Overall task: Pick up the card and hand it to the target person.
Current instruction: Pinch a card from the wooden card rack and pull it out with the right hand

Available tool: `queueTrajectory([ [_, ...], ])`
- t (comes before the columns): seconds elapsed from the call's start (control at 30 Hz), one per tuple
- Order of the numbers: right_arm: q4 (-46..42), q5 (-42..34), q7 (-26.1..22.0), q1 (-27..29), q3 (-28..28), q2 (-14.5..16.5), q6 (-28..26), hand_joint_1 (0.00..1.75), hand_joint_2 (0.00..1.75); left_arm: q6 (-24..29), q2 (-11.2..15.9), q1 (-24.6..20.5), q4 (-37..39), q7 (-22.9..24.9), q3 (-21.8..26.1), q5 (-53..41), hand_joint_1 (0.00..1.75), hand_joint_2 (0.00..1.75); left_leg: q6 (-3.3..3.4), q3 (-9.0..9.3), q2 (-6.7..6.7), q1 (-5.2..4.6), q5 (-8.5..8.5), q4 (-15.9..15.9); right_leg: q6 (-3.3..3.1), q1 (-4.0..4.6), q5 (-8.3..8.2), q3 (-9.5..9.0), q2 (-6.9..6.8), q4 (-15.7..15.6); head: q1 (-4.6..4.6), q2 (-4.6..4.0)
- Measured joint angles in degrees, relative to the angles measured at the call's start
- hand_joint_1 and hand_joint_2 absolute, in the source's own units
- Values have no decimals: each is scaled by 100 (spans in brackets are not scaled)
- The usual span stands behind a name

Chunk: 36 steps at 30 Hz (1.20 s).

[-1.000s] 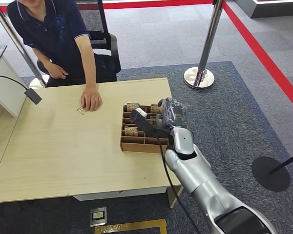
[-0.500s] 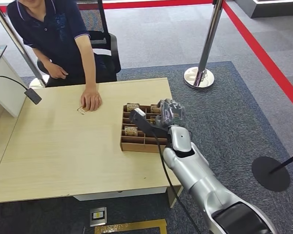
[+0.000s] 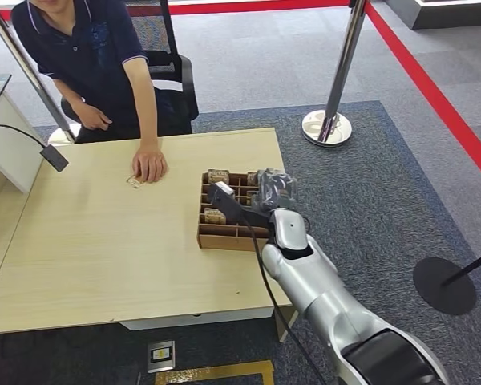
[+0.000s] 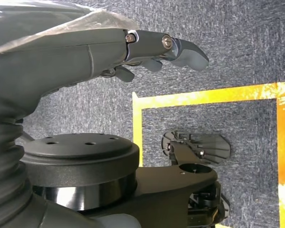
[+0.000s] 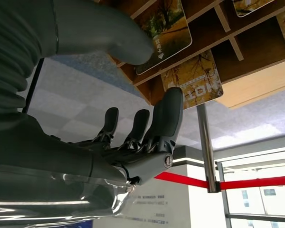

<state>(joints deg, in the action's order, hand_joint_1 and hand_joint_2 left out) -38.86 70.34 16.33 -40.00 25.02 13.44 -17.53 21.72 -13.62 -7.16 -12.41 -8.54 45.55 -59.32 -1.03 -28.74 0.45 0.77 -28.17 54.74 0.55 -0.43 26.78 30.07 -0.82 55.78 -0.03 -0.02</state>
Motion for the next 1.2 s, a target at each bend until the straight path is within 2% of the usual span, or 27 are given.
queueTrajectory([
  [0.2,188,27,2,-66,-40,40,-34,86,175,10,0,0,0,13,0,3,0,175,0,0,0,0,0,0,0,0,0,0,0,0,1,0],
  [0.4,366,57,36,-144,-85,73,-71,69,175,44,0,-1,0,22,1,28,0,175,0,-1,0,0,0,0,0,0,0,1,0,1,1,0],
  [0.6,597,152,120,-251,-114,123,-192,78,175,101,7,145,0,-440,2,139,0,175,0,-2,0,0,0,0,0,0,0,1,0,1,1,0],
  [0.7,689,181,179,-283,-126,140,-220,82,175,105,13,222,3,-509,2,149,0,175,0,-3,0,0,0,0,0,0,0,3,0,1,1,0],
  [0.83,789,189,227,-310,-131,160,-226,88,175,101,15,247,21,-484,2,93,0,175,0,-3,0,0,0,0,0,0,0,3,0,1,0,0],
  [1.07,963,203,244,-408,-153,196,-227,80,175,83,15,249,32,-401,1,61,0,175,-2,-3,0,0,2,0,0,0,0,3,0,1,1,0],
  [1.2,1057,199,203,-457,-204,219,-227,79,175,44,12,185,32,-88,-3,49,0,175,-2,-4,0,0,2,0,0,0,0,6,0,1,1,0],
])
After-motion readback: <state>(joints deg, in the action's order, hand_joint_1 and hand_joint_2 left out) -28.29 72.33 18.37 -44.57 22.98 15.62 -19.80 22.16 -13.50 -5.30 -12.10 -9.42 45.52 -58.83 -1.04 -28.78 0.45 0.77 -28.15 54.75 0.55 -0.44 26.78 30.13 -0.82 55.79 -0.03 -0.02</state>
